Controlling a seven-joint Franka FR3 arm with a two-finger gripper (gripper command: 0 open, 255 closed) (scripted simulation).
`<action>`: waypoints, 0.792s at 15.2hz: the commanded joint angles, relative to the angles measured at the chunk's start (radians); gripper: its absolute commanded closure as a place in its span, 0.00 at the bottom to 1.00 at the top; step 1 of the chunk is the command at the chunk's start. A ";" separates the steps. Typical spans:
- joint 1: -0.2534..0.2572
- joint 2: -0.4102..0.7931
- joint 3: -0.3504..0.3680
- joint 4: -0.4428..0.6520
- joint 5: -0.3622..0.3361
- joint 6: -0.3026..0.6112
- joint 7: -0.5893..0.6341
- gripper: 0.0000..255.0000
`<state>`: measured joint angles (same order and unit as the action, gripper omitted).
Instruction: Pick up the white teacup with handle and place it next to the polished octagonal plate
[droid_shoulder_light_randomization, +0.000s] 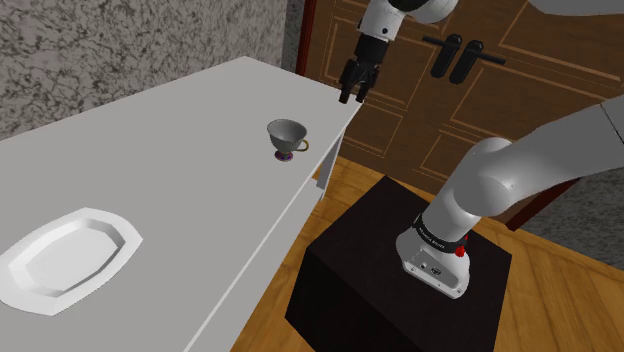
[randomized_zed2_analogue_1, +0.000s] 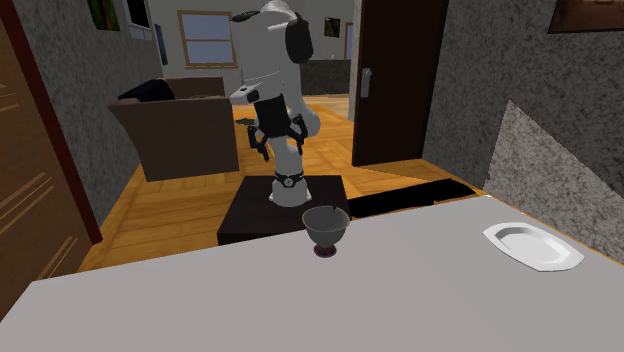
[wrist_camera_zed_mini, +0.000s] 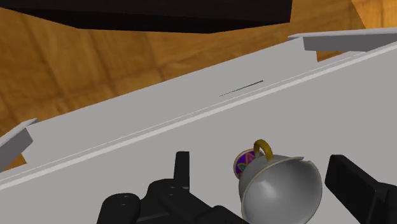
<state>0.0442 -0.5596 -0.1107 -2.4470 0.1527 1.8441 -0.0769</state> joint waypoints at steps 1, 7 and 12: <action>0.018 0.074 -0.008 0.001 0.033 0.079 -0.028 0.00; 0.070 0.298 -0.037 0.067 0.149 0.237 -0.138 0.00; 0.102 0.479 -0.048 0.158 0.264 0.318 -0.240 0.00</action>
<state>0.1408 -0.1202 -0.1562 -2.3093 0.3918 2.1444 -0.2937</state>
